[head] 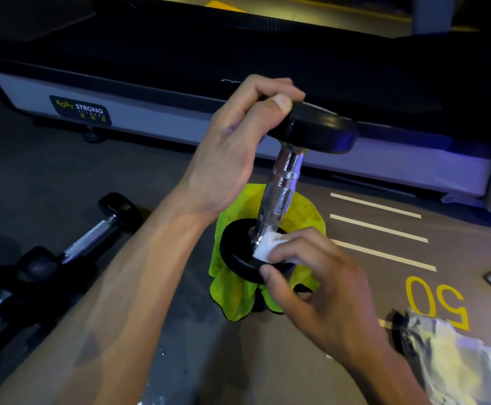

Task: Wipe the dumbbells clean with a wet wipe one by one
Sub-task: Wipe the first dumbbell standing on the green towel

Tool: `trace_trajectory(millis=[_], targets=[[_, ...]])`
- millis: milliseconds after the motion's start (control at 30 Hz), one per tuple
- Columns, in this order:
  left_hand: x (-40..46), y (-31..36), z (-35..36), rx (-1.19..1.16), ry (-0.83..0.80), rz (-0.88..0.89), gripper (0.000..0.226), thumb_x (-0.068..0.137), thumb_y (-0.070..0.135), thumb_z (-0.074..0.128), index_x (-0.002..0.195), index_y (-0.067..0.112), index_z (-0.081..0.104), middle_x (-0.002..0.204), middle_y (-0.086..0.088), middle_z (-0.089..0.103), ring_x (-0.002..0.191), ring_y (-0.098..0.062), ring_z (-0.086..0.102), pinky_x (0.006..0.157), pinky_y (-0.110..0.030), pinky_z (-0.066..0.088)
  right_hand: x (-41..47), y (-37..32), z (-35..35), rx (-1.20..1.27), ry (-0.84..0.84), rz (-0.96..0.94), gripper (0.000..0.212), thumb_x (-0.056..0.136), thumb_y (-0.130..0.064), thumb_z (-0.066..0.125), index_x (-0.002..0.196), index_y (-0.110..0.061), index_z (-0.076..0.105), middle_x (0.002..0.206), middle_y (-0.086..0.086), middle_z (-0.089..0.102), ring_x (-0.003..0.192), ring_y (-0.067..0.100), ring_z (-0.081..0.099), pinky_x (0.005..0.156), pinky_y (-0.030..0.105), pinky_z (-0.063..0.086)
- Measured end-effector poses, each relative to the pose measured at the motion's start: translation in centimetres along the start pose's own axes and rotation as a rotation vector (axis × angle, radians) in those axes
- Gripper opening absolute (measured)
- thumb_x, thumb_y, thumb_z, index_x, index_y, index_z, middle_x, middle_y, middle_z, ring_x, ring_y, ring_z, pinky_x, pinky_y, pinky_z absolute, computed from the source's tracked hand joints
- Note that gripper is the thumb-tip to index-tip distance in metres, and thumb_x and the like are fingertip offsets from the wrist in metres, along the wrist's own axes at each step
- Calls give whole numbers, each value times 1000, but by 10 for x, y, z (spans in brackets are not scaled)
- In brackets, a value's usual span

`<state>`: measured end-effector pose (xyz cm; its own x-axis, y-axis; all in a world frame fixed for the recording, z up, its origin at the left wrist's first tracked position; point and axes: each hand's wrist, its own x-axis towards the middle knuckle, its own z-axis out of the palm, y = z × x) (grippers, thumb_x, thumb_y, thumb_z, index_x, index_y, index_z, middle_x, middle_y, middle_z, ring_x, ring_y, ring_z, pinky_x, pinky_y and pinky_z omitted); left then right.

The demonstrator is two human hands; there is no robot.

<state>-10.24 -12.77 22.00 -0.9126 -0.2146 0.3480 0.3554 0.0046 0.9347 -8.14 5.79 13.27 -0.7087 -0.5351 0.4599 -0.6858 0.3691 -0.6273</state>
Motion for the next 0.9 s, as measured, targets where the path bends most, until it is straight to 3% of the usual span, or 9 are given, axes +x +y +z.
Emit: trace_trajectory(millis=[100,200,333,467,700,767,833,900], targets=[[-1,0,-1,-12,9,-14,20,96,28,46,103,27,65,136,9,62,116,0,58,87,-8,44,-9,-5,7,24,-3,-49,24,93,-37,64,108,-21,75,116,-15,68,118,7,61,99,27,48],[-2,1,-2,-26,8,-7,20,96,26,45,104,25,64,137,5,60,115,0,58,85,-7,43,-16,-9,14,31,-89,-111,42,97,-36,59,132,-15,67,137,-12,62,134,13,51,111,34,41],[-3,2,-1,-8,5,-11,21,96,28,46,105,25,64,136,7,61,119,-3,60,87,-8,43,-13,-5,17,-89,-141,-94,48,101,-40,51,146,-25,55,154,-23,46,139,12,42,111,35,40],[-3,2,-3,15,16,-20,21,95,31,47,104,29,65,136,10,62,119,-4,60,90,-11,44,-4,-4,17,-97,-37,-94,40,101,-32,54,139,-25,62,147,-23,53,129,15,47,108,26,39],[-4,1,-3,-25,2,-10,19,95,27,47,104,25,64,136,7,61,117,-1,60,87,-8,44,2,-2,9,-19,87,-35,13,88,-19,72,99,-24,78,110,-19,73,101,7,66,86,21,51],[-4,1,-4,-37,5,-14,19,95,26,47,104,24,64,136,7,61,116,-1,61,88,-8,44,6,1,3,-9,111,36,20,89,-14,71,101,-30,73,105,-20,70,99,3,66,82,18,50],[-3,1,-4,-37,9,-18,19,95,27,47,104,25,64,136,7,61,115,0,60,89,-8,45,7,2,0,72,144,171,46,88,-10,75,116,-44,62,105,-20,67,96,6,67,79,13,49],[-3,1,-3,-25,14,-17,19,95,28,47,104,26,64,136,8,61,117,-2,60,90,-9,45,6,0,2,253,172,259,66,85,-4,78,132,-43,54,106,-13,67,98,14,70,82,17,54]])
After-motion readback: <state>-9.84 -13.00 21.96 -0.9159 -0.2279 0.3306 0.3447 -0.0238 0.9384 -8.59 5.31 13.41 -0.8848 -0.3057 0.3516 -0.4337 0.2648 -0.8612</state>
